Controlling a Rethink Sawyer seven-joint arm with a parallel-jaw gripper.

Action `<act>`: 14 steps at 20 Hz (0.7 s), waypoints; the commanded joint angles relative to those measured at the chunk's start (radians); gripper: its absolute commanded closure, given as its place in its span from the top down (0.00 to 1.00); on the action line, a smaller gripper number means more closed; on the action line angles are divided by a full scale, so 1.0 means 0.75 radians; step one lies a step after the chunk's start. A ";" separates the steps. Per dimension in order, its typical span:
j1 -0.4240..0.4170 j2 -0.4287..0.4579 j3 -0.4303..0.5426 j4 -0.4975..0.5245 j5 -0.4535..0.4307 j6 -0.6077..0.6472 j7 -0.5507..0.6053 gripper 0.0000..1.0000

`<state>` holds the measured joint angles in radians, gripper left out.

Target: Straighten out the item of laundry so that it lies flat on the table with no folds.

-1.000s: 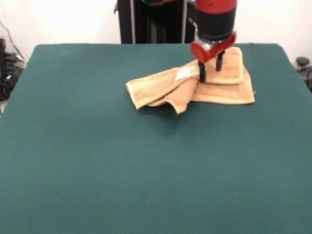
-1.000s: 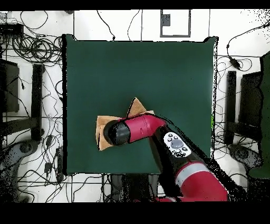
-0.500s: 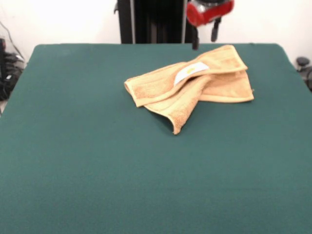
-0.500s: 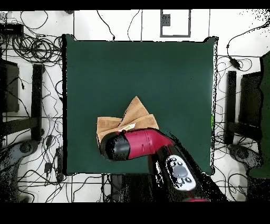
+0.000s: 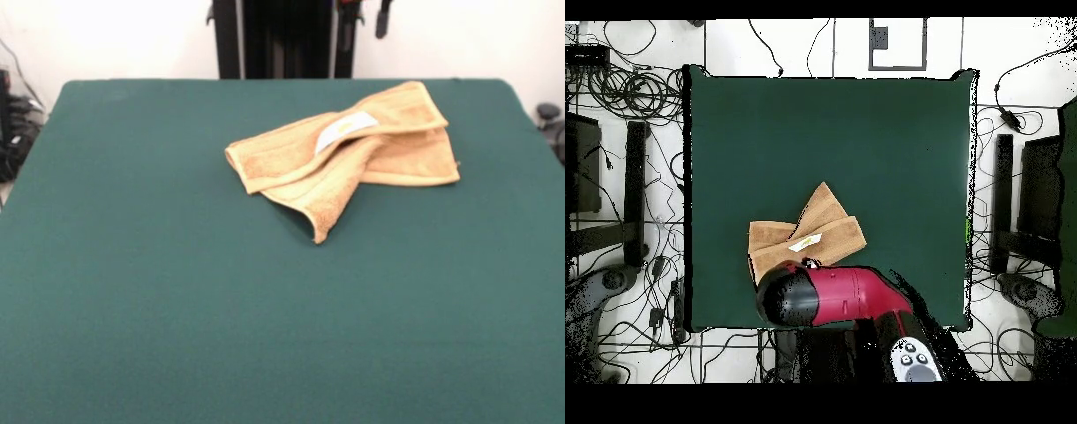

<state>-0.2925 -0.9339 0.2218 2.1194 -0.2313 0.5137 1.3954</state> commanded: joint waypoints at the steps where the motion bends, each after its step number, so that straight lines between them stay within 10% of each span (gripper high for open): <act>1: 0.083 -0.007 -0.079 0.035 0.013 0.011 0.299 1.00; 14: 0.119 0.164 -0.123 0.046 0.063 -0.201 0.363 1.00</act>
<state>-0.2462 -0.9338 0.1304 2.1203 -0.2321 0.4832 1.3954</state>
